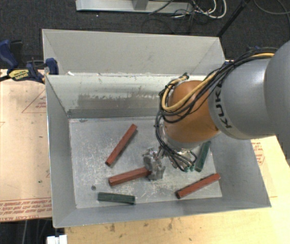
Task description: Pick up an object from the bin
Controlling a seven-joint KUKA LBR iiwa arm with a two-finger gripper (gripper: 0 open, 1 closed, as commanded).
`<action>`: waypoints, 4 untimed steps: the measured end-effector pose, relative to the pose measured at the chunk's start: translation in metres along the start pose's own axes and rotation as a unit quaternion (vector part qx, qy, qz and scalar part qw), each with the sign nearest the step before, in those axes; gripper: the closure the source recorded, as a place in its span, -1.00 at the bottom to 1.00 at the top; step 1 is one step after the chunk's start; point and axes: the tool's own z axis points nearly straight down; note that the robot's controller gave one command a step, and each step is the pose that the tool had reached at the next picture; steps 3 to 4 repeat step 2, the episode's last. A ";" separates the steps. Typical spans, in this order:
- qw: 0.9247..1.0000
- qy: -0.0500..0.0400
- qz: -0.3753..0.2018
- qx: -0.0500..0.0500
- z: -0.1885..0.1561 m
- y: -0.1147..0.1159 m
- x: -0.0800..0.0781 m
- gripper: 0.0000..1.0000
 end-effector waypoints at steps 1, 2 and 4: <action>1.000 0.000 0.000 0.000 0.000 0.000 0.000 1.00; 1.000 -0.004 0.001 0.001 -0.174 -0.004 -0.001 1.00; 1.000 -0.004 0.001 0.001 -0.174 -0.004 -0.001 1.00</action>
Offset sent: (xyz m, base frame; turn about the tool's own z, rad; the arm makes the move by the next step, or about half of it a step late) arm -0.0002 -0.0044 0.1720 0.0000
